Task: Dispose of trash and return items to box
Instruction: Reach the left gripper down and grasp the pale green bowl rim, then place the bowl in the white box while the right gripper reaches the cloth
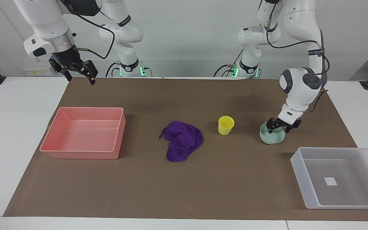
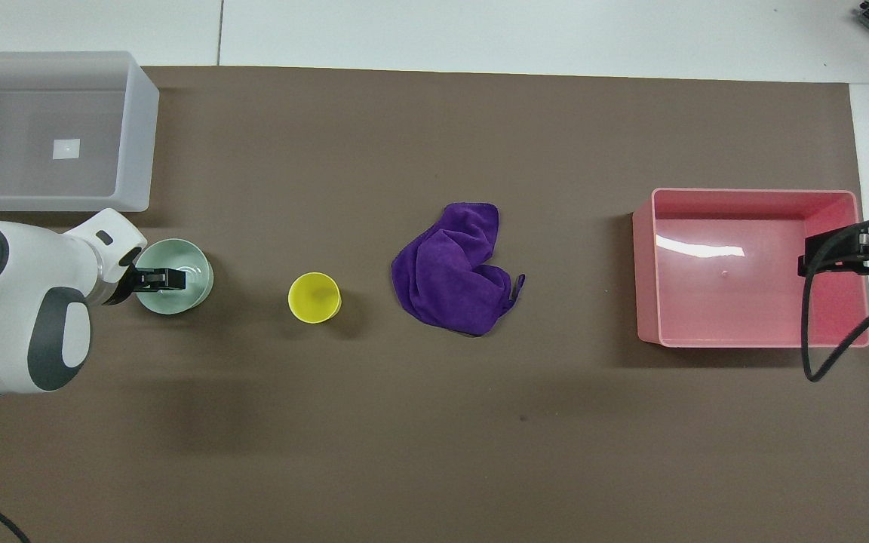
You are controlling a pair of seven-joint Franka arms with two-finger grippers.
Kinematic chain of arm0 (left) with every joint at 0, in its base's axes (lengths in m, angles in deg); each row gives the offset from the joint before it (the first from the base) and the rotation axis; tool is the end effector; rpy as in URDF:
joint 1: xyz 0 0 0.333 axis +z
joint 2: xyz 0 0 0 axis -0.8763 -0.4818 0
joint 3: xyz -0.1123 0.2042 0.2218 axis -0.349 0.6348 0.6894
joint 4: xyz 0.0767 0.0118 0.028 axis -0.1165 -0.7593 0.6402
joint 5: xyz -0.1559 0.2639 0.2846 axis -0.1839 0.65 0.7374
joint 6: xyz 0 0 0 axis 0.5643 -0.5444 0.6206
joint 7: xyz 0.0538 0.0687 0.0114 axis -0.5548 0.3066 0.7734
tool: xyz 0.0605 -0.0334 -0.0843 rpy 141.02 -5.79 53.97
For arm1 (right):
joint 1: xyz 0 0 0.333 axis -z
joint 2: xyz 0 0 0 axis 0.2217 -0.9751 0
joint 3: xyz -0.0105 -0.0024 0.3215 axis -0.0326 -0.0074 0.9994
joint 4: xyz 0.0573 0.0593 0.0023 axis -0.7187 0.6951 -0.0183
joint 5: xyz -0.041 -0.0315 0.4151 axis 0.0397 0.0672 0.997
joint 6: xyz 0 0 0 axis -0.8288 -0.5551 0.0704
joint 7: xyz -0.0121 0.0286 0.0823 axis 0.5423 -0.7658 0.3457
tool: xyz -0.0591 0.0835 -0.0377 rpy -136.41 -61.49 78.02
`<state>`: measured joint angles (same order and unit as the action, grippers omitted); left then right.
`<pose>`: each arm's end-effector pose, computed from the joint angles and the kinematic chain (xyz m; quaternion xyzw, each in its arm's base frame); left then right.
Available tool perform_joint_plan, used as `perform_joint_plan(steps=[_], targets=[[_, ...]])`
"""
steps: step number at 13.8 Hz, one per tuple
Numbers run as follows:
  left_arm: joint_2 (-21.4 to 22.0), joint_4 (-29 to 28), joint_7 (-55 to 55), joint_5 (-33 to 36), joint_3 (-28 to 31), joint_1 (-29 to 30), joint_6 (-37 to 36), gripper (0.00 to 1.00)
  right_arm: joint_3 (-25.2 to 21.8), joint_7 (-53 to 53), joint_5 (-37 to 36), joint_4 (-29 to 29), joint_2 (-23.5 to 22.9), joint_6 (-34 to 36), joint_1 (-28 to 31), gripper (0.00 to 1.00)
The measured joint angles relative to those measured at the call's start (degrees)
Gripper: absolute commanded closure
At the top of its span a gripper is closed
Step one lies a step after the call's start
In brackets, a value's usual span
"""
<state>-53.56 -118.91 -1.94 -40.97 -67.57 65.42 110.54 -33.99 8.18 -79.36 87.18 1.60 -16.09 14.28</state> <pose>0.5614 -0.0122 0.3022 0.9993 -0.0103 0.0347 0.0014 0.5559 -0.0254 0.6325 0.9957 -0.0904 -0.0158 0.0125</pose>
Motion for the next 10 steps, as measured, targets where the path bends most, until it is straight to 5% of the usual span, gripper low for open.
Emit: perform_joint_plan(steps=[7, 10], targets=[[0.8, 1.3, -0.03, -0.02, -0.29, 0.0, -0.62, 1.0, -0.01, 0.0, 0.0, 0.01, 0.01, 0.0, 0.14, 0.0], [2.37, 7.4, -0.91, -0.02, -0.07, 0.05, -8.19, 1.0, -0.01, 0.0, 0.0, 0.14, 0.01, 0.0, 0.31, 0.0]])
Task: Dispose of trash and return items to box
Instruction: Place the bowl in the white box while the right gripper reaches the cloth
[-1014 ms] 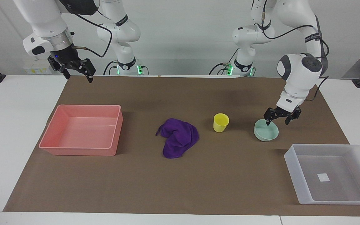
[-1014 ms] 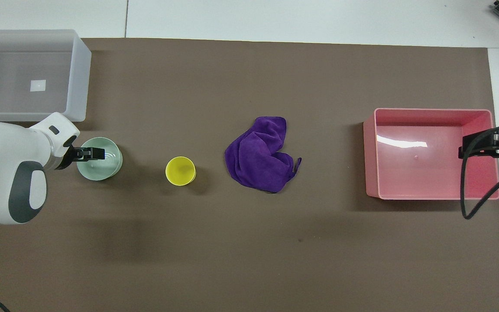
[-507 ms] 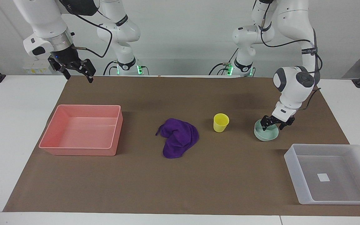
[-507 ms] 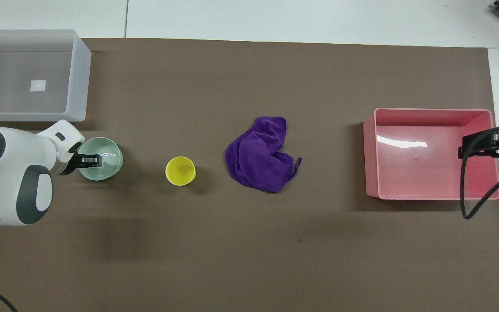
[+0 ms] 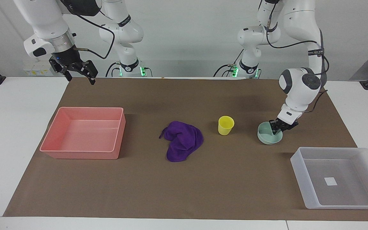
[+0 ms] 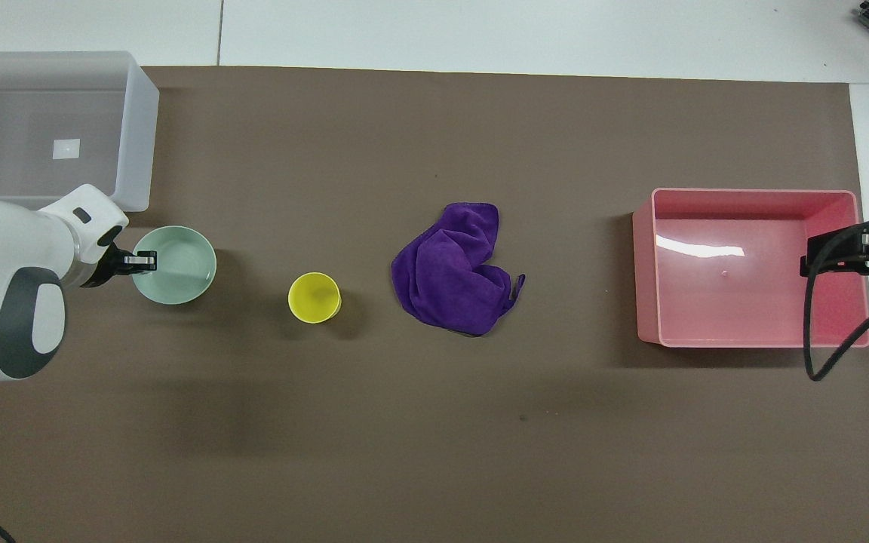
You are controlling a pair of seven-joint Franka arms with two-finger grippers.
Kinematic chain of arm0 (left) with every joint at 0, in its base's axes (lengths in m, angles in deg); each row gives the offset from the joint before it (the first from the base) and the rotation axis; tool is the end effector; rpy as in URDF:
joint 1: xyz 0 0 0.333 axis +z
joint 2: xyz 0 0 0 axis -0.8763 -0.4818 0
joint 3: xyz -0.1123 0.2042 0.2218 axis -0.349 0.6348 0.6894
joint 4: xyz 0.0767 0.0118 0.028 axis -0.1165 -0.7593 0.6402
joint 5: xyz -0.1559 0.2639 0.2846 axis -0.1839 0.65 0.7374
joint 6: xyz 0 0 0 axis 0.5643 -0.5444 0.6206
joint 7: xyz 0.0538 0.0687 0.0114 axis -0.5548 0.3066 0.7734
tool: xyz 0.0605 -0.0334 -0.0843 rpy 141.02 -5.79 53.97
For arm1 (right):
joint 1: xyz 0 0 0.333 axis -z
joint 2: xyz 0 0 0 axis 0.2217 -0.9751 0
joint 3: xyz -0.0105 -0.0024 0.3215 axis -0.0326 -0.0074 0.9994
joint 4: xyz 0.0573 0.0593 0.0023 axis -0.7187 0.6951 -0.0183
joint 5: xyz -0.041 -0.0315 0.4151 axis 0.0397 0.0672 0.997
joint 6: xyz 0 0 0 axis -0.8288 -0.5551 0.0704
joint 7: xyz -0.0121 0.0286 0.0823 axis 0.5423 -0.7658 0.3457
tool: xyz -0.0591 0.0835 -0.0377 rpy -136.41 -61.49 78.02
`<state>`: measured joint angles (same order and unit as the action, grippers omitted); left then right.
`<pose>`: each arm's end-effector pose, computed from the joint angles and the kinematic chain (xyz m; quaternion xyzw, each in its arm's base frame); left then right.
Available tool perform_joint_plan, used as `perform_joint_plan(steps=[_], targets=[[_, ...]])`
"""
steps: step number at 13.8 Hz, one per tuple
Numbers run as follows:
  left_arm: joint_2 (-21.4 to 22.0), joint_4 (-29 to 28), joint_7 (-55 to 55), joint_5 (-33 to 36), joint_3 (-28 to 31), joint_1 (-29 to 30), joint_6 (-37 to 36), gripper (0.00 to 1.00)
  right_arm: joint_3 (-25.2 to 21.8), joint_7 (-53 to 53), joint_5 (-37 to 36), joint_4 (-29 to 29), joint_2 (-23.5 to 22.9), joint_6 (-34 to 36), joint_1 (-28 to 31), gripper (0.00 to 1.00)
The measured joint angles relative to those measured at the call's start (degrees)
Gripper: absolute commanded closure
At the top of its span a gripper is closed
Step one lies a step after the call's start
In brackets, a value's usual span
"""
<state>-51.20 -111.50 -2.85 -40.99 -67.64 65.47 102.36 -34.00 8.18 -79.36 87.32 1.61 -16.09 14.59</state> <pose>0.5867 -0.0122 0.3715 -0.9987 0.0176 -0.0485 0.0013 0.5556 -0.0285 0.6314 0.9954 -0.0932 -0.0169 0.0125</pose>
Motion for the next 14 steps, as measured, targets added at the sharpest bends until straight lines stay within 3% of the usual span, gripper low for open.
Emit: perform_joint_plan(steps=[4, 7, 10, 14], targets=[[-0.64, 8.28, -4.29, -0.05, 0.18, 3.59, -3.53, 1.0, 0.01, 0.0, 0.0, 0.34, 0.07, -0.24, 0.03, 0.0], [-4.41, 15.2, -5.45, -0.75, 0.21, 6.02, -3.22, 1.0, 0.56, 0.0, 0.05, 4.16, 0.82, -6.61, -0.19, 0.0], [-11.83, 26.11, -5.45, -0.81, 0.21, 6.21, -4.6, 1.0, 0.99, 0.0, 0.05, 8.57, 1.58, -11.68, -1.58, 0.0], [-25.55, 43.11, -5.46, -0.81, 0.23, 8.61, -6.71, 1.0, 1.08, -3.17, 0.12, 12.2, 1.43, -19.29, -5.8, 0.0]])
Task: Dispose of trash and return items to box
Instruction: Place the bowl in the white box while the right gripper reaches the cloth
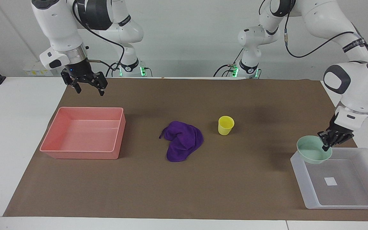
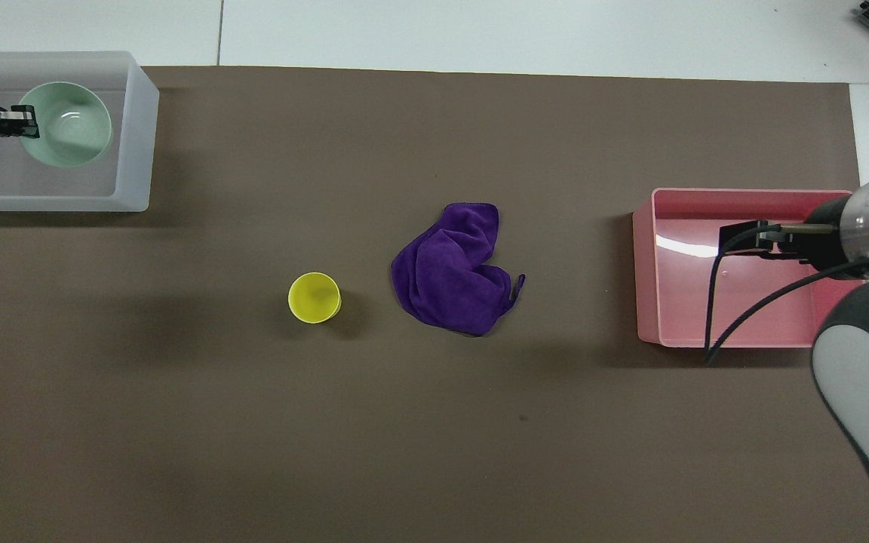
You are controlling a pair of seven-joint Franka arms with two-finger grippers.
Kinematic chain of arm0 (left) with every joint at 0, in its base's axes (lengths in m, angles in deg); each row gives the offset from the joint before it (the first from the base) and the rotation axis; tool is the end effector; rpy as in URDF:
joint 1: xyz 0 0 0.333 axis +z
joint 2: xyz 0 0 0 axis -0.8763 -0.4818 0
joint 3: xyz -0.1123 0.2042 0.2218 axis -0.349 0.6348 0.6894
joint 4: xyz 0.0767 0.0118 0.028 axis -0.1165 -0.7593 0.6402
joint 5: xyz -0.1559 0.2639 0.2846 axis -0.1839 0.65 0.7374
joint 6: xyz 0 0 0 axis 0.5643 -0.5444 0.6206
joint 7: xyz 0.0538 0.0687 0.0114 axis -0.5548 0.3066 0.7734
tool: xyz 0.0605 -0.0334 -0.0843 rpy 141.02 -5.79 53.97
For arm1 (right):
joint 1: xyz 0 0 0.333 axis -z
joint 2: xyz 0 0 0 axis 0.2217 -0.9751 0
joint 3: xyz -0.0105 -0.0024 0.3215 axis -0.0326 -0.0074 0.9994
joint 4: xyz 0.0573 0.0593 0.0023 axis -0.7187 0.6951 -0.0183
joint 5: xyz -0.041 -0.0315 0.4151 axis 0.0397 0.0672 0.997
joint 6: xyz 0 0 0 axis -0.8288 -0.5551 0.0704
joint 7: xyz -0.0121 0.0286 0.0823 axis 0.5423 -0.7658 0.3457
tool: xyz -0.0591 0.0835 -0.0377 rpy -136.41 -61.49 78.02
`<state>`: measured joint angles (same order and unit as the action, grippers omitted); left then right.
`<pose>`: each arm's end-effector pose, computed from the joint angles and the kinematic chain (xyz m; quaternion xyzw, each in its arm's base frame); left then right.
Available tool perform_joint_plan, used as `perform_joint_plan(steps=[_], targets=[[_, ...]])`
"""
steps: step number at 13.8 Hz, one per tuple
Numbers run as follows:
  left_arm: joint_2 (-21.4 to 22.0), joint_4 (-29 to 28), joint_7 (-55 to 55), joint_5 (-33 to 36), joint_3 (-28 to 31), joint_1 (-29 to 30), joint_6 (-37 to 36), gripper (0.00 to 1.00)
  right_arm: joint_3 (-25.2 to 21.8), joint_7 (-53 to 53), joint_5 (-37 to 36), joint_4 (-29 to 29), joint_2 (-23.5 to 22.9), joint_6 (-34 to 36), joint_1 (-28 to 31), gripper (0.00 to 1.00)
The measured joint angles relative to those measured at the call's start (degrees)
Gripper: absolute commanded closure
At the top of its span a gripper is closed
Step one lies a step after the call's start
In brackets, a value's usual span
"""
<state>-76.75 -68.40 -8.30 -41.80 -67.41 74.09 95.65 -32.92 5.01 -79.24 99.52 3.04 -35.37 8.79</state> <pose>0.7549 0.1151 0.4377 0.9891 0.0256 0.1450 0.0052 0.5709 0.0407 0.5685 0.9966 -0.0579 0.0577 0.0032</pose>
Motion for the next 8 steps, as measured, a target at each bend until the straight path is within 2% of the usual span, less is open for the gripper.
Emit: perform_joint_plan(steps=[2, 4, 8], targets=[[-5.77, 5.82, -0.01, 0.0, 0.14, 0.65, -0.05, 1.0, 0.06, -4.11, 0.0, 1.11, -1.39, -4.2, -3.27, 0.0], [-9.91, 8.92, -0.01, 0.0, 0.13, 1.16, 0.37, 1.0, 0.11, -7.3, 0.06, 1.41, -3.74, -8.25, -6.13, 0.0], [-11.93, 9.87, -0.01, 0.0, 0.11, 2.49, 1.14, 1.0, 0.17, -10.53, 3.46, 1.64, -9.81, -16.96, -11.08, 0.0]])
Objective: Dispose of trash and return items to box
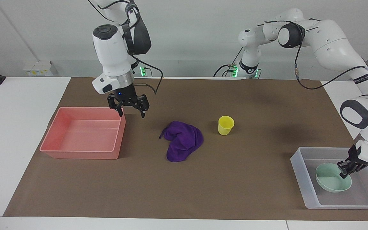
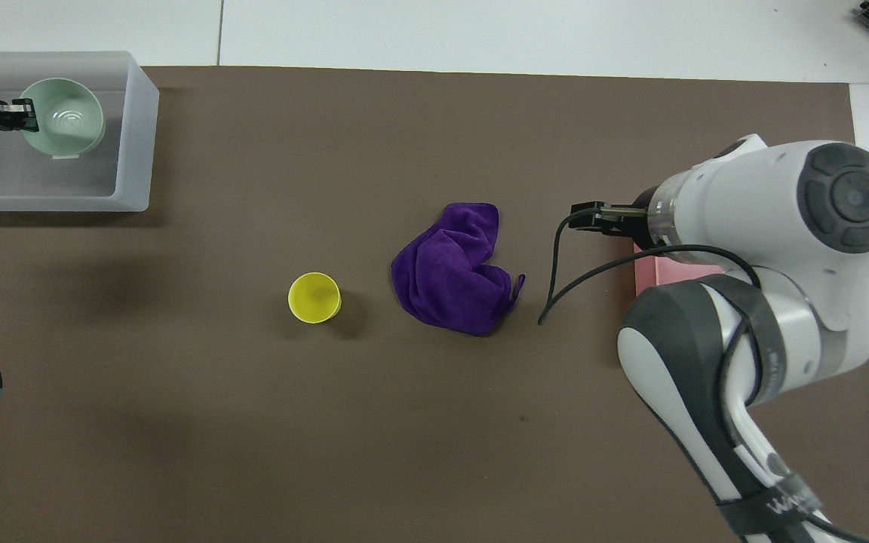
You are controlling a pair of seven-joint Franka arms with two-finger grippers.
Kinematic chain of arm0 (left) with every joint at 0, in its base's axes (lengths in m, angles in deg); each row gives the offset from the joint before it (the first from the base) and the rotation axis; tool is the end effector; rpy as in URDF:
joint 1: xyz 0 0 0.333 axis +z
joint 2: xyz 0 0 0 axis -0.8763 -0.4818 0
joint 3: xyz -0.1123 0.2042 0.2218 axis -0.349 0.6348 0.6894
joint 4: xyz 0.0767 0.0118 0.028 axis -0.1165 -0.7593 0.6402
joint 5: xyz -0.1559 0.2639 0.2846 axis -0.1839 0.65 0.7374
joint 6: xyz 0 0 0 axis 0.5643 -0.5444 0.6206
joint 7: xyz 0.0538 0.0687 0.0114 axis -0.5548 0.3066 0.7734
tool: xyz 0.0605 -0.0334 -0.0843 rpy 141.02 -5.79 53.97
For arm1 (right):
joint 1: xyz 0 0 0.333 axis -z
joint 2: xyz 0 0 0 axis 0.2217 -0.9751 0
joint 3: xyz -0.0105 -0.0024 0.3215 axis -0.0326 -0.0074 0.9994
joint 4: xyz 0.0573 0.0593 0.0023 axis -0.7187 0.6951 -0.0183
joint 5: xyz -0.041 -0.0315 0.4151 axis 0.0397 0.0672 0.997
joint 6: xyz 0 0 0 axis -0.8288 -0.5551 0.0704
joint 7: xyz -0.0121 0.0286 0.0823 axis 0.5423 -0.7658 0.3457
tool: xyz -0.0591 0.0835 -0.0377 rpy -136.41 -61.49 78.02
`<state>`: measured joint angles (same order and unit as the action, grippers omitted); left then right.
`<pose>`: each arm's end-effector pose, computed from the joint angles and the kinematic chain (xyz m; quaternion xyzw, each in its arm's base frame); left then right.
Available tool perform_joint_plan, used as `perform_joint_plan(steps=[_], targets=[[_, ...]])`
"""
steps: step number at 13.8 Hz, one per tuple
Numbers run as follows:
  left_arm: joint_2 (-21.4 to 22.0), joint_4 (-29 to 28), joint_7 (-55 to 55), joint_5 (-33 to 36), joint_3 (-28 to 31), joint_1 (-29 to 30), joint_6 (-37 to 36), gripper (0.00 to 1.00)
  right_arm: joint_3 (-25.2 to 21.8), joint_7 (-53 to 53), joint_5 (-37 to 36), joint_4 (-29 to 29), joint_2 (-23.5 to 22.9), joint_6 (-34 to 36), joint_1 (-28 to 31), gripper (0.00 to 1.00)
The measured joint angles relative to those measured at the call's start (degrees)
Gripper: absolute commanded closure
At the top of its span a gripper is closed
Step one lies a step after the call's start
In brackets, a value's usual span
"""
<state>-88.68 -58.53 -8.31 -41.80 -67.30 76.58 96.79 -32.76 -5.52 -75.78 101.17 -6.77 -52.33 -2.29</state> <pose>0.7874 0.1627 0.3679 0.9889 0.0541 0.1384 0.0092 0.6060 0.1695 0.4812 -0.9924 0.0632 -0.0936 0.0497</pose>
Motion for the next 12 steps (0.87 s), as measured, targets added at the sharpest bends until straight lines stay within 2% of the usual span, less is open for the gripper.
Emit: perform_joint_plan(steps=[3, 4, 5, 6, 7, 9, 10, 12], targets=[[-1.18, -1.44, 0.01, 0.0, 0.1, 0.34, 1.49, 1.0, 0.02, -1.14, 1.14, 0.07, -4.51, -5.6, -3.17, 0.0], [-1.43, -1.69, 0.01, 0.0, 0.11, 0.73, 1.5, 0.88, 0.04, -1.65, 1.19, 0.13, -6.22, -7.71, -4.58, 0.0], [-1.49, -1.77, 0.0, 0.0, 0.11, 1.04, 1.41, 0.58, 0.05, -2.63, 1.2, 0.16, -8.04, -9.81, -6.0, 0.0], [-1.48, -1.77, 0.0, 0.0, 0.1, 1.15, 1.29, 0.42, 0.07, -3.47, 1.2, 0.18, -9.62, -11.53, -7.19, 0.0], [-1.47, -1.77, 0.0, 0.0, 0.07, 1.15, 1.17, 0.32, 0.08, -4.52, 1.21, 0.19, -11.11, -13.19, -8.48, 0.0], [-1.2, -1.66, -0.01, 0.0, -0.16, 1.14, 0.39, 0.04, 0.09, -6.85, 1.2, 0.2, -13.95, -16.15, -10.91, 0.0], [-0.66, -1.58, -0.03, 0.0, -0.35, 1.09, -0.27, 0.0, 0.07, -7.09, 1.18, 0.2, -15.16, -16.96, -11.68, 0.0], [1.71, -1.58, -0.09, 0.0, -0.66, 0.69, -2.54, 0.0, 0.07, -7.09, 1.14, 0.21, -17.68, -18.98, -13.07, 0.0]])
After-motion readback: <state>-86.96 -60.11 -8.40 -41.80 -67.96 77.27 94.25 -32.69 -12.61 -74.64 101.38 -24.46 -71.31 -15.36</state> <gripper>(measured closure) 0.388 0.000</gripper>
